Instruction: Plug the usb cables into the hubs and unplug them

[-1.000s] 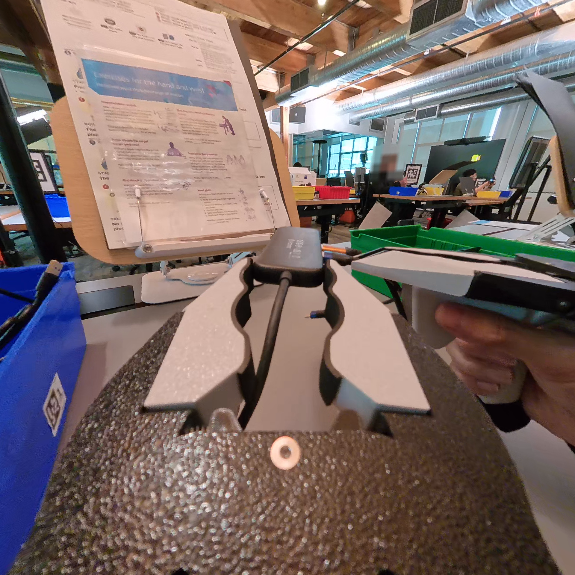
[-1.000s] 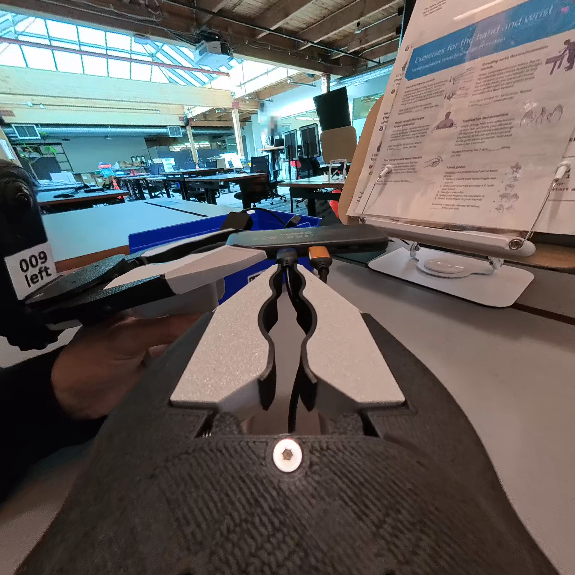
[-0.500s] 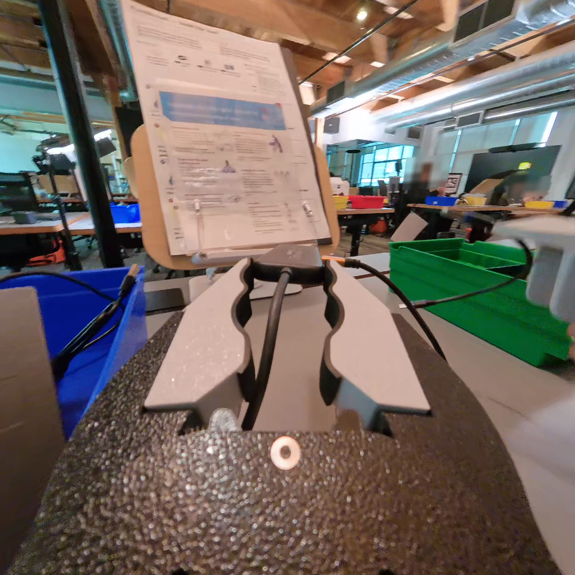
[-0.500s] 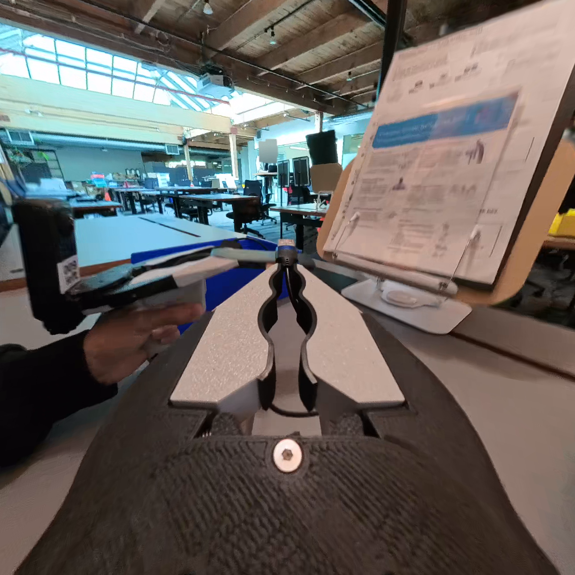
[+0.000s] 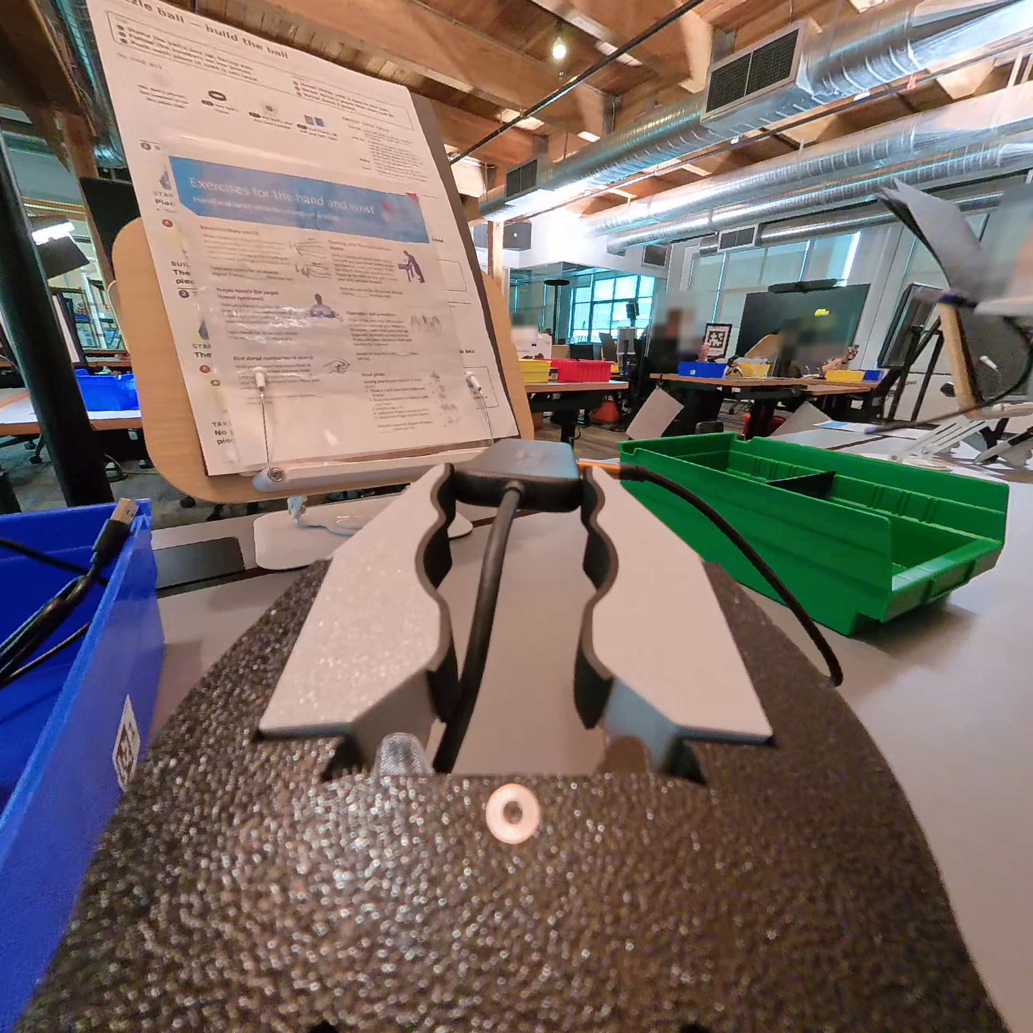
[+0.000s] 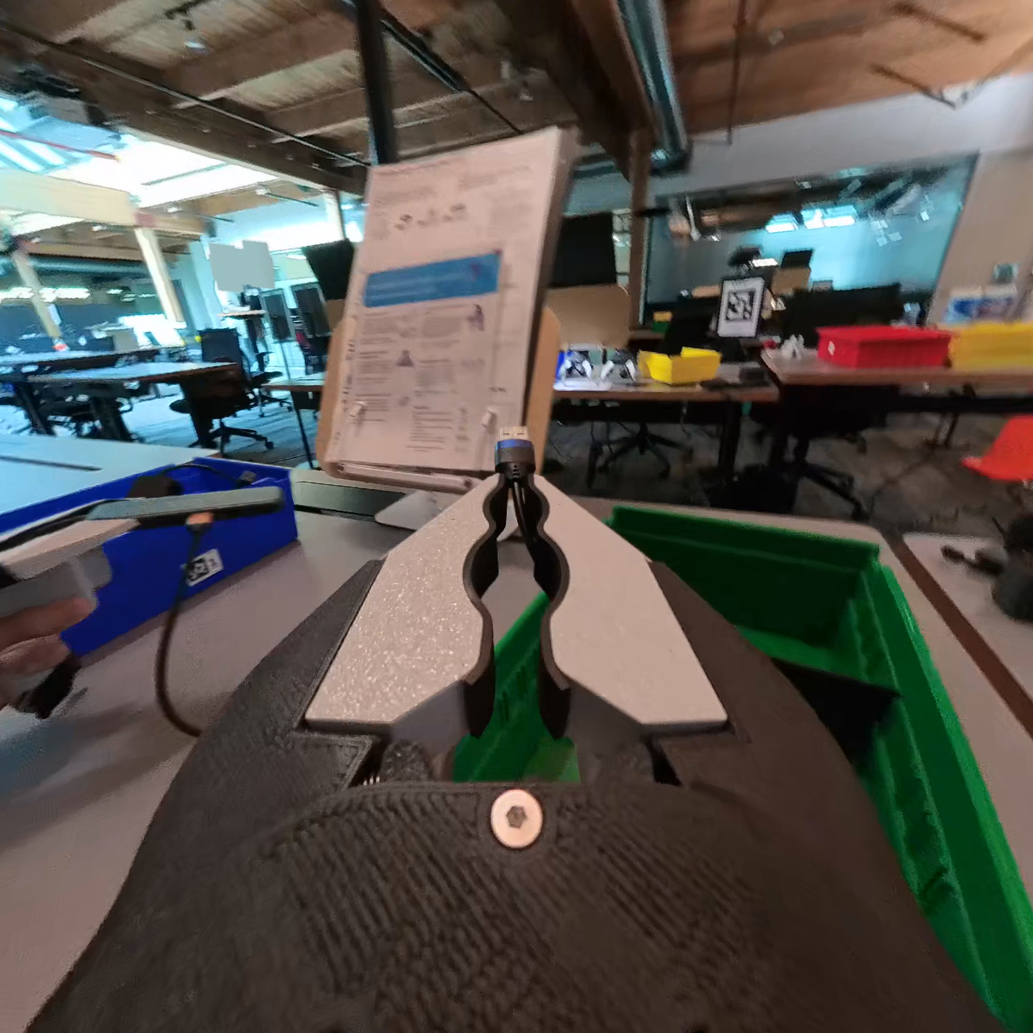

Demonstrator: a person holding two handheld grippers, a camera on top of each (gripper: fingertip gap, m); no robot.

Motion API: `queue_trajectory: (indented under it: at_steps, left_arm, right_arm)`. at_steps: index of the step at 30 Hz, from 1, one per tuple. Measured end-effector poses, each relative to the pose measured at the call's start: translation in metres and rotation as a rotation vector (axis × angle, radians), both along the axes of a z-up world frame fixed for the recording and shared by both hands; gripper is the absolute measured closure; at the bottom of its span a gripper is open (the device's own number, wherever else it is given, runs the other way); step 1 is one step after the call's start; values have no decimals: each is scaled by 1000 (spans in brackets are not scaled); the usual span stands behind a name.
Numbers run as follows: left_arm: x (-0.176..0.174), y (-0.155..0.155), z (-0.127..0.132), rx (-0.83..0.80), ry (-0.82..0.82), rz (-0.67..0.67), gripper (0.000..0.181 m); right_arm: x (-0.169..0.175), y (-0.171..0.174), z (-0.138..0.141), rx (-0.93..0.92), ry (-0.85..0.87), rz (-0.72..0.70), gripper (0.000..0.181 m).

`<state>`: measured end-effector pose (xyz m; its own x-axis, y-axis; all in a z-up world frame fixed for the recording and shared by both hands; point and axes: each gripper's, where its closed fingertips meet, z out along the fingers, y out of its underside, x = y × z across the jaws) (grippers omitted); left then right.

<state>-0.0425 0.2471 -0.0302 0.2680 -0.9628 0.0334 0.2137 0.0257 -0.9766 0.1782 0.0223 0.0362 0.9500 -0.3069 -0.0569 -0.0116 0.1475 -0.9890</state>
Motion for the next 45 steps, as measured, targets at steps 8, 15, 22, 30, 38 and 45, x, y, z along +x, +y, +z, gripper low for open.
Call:
queue_trajectory:
  at_steps: [8, 15, 22, 30, 38, 45]
  left_arm:
    - [4, -2, -4, -6, 10, -28, 138]
    - [10, -9, -9, -22, 19, -74, 138]
    - [15, -21, -9, 7, 29, -127, 138]
    - [15, -28, -7, 34, 22, -148, 138]
    - [17, -34, -7, 48, 24, -169, 138]
    - [17, -34, -5, 45, 14, -170, 138]
  right_arm:
    - [29, 18, -106, -367, 243, 9, 168]
    - [-23, 43, -36, -125, 133, 130, 123]
    - [-153, 139, -56, -128, 90, 472, 122]
    - [-171, 165, -85, -167, 35, 424, 153]
    - [-171, 166, -84, -131, 51, 437, 167]
    - [-170, 167, -78, -78, 9, 386, 165]
